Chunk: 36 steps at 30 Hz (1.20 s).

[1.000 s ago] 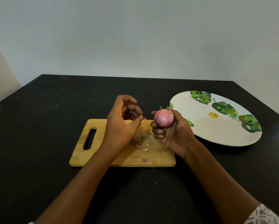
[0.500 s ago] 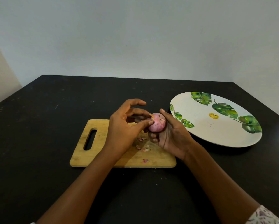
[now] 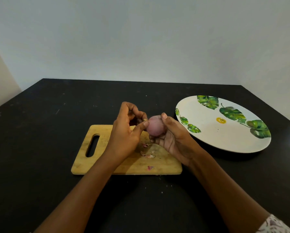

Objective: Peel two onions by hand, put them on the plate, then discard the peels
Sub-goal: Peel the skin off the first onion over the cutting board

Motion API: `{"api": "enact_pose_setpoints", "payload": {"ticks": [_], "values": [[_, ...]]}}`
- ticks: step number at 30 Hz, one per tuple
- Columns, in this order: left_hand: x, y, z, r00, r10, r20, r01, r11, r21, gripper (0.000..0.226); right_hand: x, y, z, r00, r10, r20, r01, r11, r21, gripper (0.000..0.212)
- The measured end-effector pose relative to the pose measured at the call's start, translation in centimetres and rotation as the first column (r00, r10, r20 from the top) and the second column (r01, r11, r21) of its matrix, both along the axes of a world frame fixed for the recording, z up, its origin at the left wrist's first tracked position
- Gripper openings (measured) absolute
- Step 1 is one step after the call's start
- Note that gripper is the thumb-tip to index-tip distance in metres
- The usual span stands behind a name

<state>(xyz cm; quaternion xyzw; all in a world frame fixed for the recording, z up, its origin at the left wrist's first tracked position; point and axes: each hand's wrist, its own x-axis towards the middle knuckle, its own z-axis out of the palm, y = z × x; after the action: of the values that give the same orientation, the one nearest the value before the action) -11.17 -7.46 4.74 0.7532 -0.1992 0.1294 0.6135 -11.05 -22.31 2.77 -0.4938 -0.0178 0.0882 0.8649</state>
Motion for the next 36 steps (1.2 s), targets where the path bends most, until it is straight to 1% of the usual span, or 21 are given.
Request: {"api": "enact_pose_setpoints", "payload": {"ticks": [3, 5, 7, 10, 12, 14, 16, 18, 20, 22, 24, 28, 30, 33, 36], "values": [[0.1, -0.1, -0.3, 1.000, 0.011, -0.003, -0.011, 0.999, 0.047, 0.027, 0.0, 0.1, 0.0, 1.000, -0.005, 0.006, 0.005, 1.000, 0.020, 0.070], [0.1, -0.2, -0.5, 1.000, 0.025, 0.005, -0.026, 0.995, 0.092, 0.021, -0.1, 0.1, -0.1, 1.000, -0.009, -0.003, 0.009, 0.999, 0.033, 0.065], [0.1, -0.2, -0.5, 0.999, 0.040, 0.004, -0.040, 0.991, 0.126, 0.017, -0.1, 0.1, -0.1, 1.000, -0.017, -0.011, 0.018, 0.998, 0.054, 0.056], [0.1, -0.3, -0.5, 0.998, 0.063, -0.025, -0.058, 0.986, 0.154, 0.019, -0.1, 0.2, -0.3, 0.999, -0.044, -0.006, 0.045, 0.996, 0.076, 0.044], [0.2, -0.3, -0.6, 0.995, 0.088, -0.053, -0.078, 0.983, 0.166, 0.025, -0.1, 0.1, -0.3, 0.998, -0.066, 0.016, 0.065, 0.996, 0.060, 0.042], [0.4, -0.3, -0.7, 0.991, 0.106, -0.083, -0.091, 0.982, 0.168, 0.023, -0.1, -0.1, -0.3, 0.996, -0.076, 0.055, 0.074, 0.997, 0.035, 0.047], [0.5, -0.3, -0.8, 0.988, 0.113, -0.103, -0.094, 0.981, 0.172, 0.021, -0.1, -0.1, -0.4, 0.993, -0.079, 0.085, 0.077, 0.997, 0.026, 0.057], [0.4, -0.3, -0.8, 0.990, 0.101, -0.099, -0.086, 0.985, 0.152, 0.024, 0.0, -0.2, -0.5, 0.988, -0.115, 0.106, 0.115, 0.993, 0.000, 0.064], [0.3, -0.2, -0.6, 0.995, 0.087, -0.053, -0.080, 0.989, 0.121, 0.026, 0.3, -0.5, -0.6, 0.981, -0.167, 0.104, 0.166, 0.986, 0.015, 0.064], [0.1, -0.2, -0.5, 0.996, 0.087, 0.004, -0.087, 0.990, 0.110, 0.028, 0.6, -1.1, -0.5, 0.979, -0.189, 0.074, 0.183, 0.979, 0.088, 0.057], [0.0, -0.3, -0.4, 0.995, 0.089, 0.036, -0.093, 0.991, 0.100, 0.031, 0.7, -1.6, -0.4, 0.984, -0.173, 0.048, 0.165, 0.977, 0.138, 0.049], [0.1, -0.3, -0.6, 0.994, 0.090, 0.064, -0.095, 0.993, 0.068, 0.039, 0.4, -1.5, -0.1, 0.997, -0.057, 0.047, 0.045, 0.976, 0.212, 0.042], [0.1, -0.2, -0.6, 0.992, 0.099, 0.080, -0.104, 0.992, 0.065, 0.040, 0.2, -1.2, -0.1, 0.999, -0.022, 0.036, 0.013, 0.976, 0.217, 0.034], [0.1, -0.2, -0.4, 0.990, 0.103, 0.093, -0.106, 0.994, 0.026, 0.038, -0.1, -0.9, 0.2, 1.000, 0.009, 0.015, -0.012, 0.979, 0.203, 0.029], [-0.1, -0.3, -0.2, 0.990, 0.085, 0.116, -0.084, 0.996, -0.013, 0.039, -0.2, -0.8, 0.5, 1.000, 0.030, -0.007, -0.028, 0.979, 0.200, 0.030]]}}
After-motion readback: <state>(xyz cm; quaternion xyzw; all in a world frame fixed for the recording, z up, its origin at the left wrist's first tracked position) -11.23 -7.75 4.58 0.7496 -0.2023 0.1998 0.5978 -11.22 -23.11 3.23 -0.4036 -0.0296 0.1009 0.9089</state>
